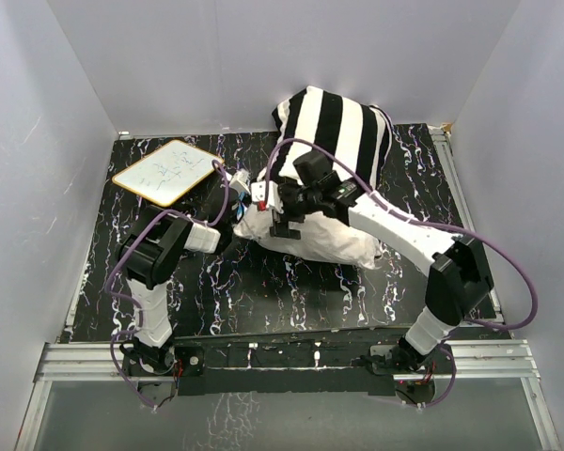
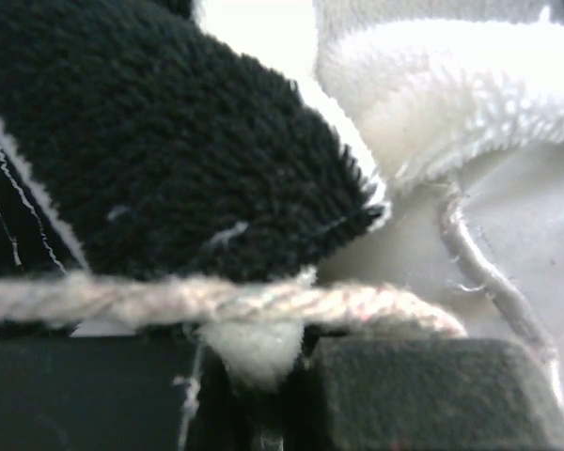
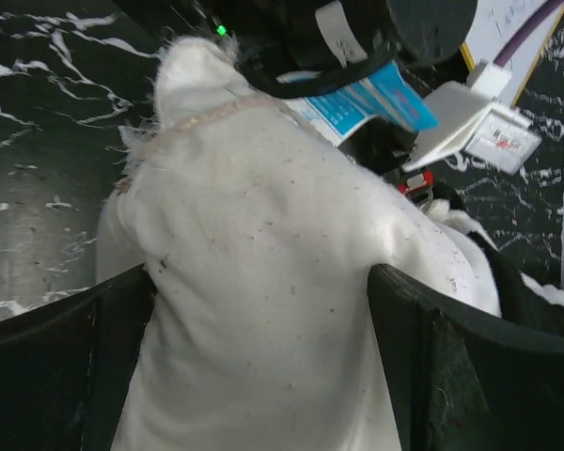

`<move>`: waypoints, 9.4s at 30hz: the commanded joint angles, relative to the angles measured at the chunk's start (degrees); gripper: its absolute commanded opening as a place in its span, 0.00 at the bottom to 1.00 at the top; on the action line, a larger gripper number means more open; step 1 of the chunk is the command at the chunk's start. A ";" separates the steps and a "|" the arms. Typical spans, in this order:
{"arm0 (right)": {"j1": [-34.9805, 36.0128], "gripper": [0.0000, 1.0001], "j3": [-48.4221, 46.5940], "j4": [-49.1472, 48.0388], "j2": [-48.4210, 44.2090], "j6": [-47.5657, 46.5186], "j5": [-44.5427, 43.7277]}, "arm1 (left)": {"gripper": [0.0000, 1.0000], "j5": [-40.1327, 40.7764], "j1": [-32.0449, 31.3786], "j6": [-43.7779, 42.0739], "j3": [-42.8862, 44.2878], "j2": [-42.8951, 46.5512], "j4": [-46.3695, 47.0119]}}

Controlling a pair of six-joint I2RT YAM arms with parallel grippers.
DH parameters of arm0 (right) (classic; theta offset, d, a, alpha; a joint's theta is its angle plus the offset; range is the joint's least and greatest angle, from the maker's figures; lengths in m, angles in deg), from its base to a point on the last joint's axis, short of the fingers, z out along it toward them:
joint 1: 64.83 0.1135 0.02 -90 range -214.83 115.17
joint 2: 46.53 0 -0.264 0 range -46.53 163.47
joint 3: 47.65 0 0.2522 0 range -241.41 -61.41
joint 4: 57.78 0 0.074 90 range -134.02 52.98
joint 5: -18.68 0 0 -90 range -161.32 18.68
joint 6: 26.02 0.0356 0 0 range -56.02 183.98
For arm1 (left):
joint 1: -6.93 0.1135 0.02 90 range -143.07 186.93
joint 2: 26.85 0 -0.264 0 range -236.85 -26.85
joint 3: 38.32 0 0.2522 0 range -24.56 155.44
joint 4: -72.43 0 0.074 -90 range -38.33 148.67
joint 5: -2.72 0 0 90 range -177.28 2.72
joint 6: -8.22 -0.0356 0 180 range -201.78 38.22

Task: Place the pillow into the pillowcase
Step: Stuff the pillow into the pillowcase.

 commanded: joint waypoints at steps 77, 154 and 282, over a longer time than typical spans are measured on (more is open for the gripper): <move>-22.62 0.93 -28.99 18.86 9.96 4.76 12.70 | 0.00 -2.07 -3.09 21.45 9.14 -4.60 21.91; -18.03 0.13 -9.72 -4.31 41.93 9.61 -20.54 | 0.59 11.74 0.88 -3.63 -8.67 32.92 -30.14; -18.36 0.75 -28.41 20.43 7.47 10.39 2.27 | 0.00 1.39 -1.45 36.04 15.58 -16.18 15.03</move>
